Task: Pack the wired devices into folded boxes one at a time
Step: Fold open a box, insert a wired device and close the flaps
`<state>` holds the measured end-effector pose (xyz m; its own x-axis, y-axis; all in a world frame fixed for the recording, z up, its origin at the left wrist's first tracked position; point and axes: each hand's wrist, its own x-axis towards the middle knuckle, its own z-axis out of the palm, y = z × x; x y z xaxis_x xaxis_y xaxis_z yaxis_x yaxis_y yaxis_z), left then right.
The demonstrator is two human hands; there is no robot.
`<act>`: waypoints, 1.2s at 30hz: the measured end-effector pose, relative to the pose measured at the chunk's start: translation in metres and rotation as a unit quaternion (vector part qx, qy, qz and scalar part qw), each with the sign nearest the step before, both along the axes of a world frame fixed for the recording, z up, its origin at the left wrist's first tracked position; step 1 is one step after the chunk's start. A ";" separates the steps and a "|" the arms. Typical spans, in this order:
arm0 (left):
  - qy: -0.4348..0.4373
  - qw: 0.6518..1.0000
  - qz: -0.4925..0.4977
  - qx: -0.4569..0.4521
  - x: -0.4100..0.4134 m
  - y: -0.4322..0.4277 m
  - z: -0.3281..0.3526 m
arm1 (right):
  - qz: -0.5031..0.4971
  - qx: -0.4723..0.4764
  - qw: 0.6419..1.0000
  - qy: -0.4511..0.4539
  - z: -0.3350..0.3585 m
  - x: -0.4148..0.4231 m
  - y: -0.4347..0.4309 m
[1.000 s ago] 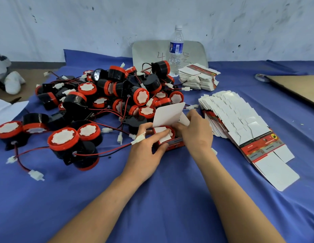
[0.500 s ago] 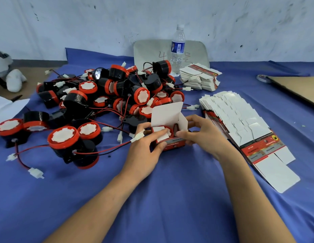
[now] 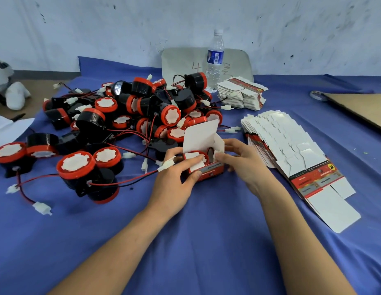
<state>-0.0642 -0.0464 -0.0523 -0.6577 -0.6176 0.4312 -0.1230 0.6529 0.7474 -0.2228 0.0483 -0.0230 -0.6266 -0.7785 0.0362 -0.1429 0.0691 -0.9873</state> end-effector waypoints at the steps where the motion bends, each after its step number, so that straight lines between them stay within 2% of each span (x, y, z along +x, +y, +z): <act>1: -0.002 1.000 -0.001 -0.002 0.000 0.001 0.001 | -0.014 -0.015 1.000 -0.010 -0.002 0.003 -0.003; 6: -0.012 1.000 -0.007 -0.019 0.000 0.004 0.002 | -0.117 -0.023 0.991 0.066 -0.009 0.018 -0.015; 12: -0.020 1.000 0.008 -0.009 -0.001 0.003 0.002 | -0.177 -0.027 0.977 0.112 -0.012 0.024 -0.021; 17: -0.015 1.000 0.010 0.002 -0.001 0.002 0.001 | -0.130 -0.015 0.983 0.128 -0.009 0.021 -0.016; 21: -0.008 1.000 0.013 0.002 0.001 0.000 0.001 | -0.022 -0.025 0.998 0.055 -0.005 0.007 -0.007; 26: 0.000 1.000 0.008 -0.022 0.001 0.002 0.003 | -0.010 -0.043 0.999 0.013 -0.008 0.008 -0.008; 30: -0.030 0.983 0.070 -0.170 0.001 0.006 0.001 | 0.016 -0.052 0.996 0.067 -0.006 0.012 -0.009; 33: -0.068 0.986 0.034 -0.148 0.004 0.007 0.005 | 0.027 -0.039 0.989 0.142 -0.003 0.013 -0.007; 36: -0.044 0.991 0.001 -0.128 0.006 0.006 0.009 | 0.059 -0.015 0.971 0.231 0.002 0.017 -0.004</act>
